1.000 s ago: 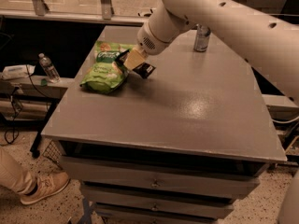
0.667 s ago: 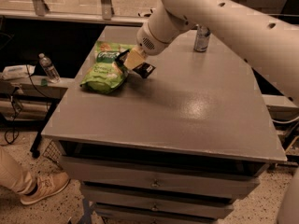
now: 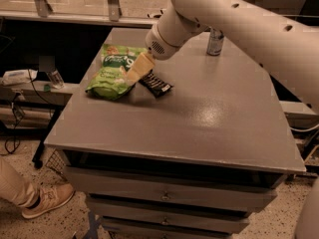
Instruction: Move rxbar chocolate near green rice chip bag
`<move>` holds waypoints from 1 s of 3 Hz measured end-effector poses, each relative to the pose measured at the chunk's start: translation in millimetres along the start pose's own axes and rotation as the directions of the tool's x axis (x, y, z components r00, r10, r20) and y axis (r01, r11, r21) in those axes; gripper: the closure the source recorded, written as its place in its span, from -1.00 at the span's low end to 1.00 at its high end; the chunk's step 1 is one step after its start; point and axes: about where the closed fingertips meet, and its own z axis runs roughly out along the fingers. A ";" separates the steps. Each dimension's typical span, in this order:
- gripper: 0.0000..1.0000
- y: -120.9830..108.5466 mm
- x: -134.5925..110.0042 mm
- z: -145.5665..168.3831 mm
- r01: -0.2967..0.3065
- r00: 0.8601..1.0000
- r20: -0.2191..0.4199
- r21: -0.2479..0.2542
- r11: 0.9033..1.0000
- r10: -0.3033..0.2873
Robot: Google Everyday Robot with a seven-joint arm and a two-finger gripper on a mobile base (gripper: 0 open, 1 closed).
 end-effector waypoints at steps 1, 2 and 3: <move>-1.00 -5.4 -10.0 -23.8 0.059 0.998 -0.003 0.045 0.997 -0.059; -1.00 -27.7 -0.9 -60.7 0.085 0.996 -0.023 0.087 0.993 -0.083; -1.00 -53.0 28.0 -87.2 0.033 0.999 -0.022 0.122 0.992 -0.030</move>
Offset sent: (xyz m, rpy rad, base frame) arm 0.0090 -0.0935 0.0876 -0.1170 -0.1441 -0.0084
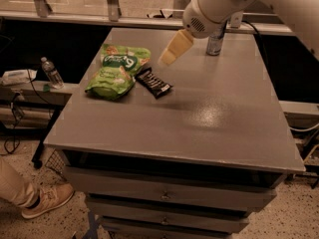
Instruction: Move rxbar chocolate near green rice chip bag
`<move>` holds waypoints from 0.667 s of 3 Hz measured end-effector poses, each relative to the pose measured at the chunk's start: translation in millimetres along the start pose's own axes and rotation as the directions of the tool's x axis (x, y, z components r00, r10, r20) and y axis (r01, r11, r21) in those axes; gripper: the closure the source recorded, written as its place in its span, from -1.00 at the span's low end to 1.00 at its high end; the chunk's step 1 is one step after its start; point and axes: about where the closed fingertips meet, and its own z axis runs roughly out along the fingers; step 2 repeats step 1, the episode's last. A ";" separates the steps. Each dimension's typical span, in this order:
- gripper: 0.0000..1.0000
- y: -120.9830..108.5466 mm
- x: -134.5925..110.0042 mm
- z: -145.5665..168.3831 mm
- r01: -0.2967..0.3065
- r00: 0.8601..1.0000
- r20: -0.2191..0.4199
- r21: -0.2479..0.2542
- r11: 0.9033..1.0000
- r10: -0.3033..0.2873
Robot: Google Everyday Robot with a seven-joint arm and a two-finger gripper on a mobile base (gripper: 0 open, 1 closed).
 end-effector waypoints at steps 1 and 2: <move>-1.00 -21.2 41.8 -17.0 -0.099 0.995 0.001 0.042 0.994 0.099; -1.00 -21.2 41.8 -17.0 -0.099 0.995 0.001 0.042 0.994 0.099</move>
Offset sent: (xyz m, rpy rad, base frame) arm 0.0000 0.0000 0.0000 0.0000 0.0000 0.0000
